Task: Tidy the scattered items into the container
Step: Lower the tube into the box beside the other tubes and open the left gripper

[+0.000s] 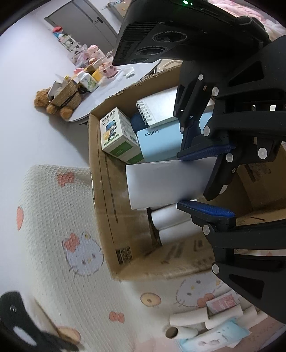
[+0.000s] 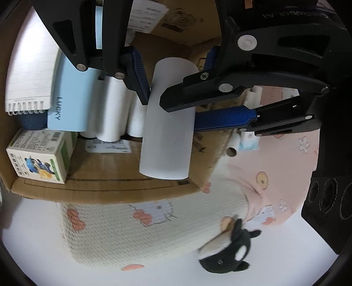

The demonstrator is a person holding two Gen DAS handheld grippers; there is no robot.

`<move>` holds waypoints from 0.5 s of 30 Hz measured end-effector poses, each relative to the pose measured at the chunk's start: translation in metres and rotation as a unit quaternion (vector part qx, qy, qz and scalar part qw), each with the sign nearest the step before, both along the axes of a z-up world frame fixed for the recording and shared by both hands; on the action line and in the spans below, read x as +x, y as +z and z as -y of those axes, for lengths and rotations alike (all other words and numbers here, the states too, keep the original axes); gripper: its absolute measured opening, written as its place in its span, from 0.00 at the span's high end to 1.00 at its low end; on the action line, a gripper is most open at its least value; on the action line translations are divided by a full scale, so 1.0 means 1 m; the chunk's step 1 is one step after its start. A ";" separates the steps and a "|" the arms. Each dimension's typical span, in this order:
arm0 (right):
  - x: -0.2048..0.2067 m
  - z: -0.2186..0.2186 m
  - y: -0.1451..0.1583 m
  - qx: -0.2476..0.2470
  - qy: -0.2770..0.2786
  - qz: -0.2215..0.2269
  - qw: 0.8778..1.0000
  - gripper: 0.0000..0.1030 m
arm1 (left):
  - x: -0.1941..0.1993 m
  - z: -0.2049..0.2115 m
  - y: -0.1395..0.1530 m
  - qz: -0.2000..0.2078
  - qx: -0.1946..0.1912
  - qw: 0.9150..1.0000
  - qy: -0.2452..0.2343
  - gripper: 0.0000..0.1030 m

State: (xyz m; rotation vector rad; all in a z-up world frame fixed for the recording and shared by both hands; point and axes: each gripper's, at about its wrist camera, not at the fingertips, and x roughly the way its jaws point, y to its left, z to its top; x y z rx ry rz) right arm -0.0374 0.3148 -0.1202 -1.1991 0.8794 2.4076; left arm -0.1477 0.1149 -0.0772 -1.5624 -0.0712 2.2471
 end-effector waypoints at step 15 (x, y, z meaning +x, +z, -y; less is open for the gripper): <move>-0.022 -0.037 -0.030 -0.021 0.034 0.077 0.996 0.59 | -0.044 -0.001 -0.043 0.094 0.031 0.995 0.025 0.61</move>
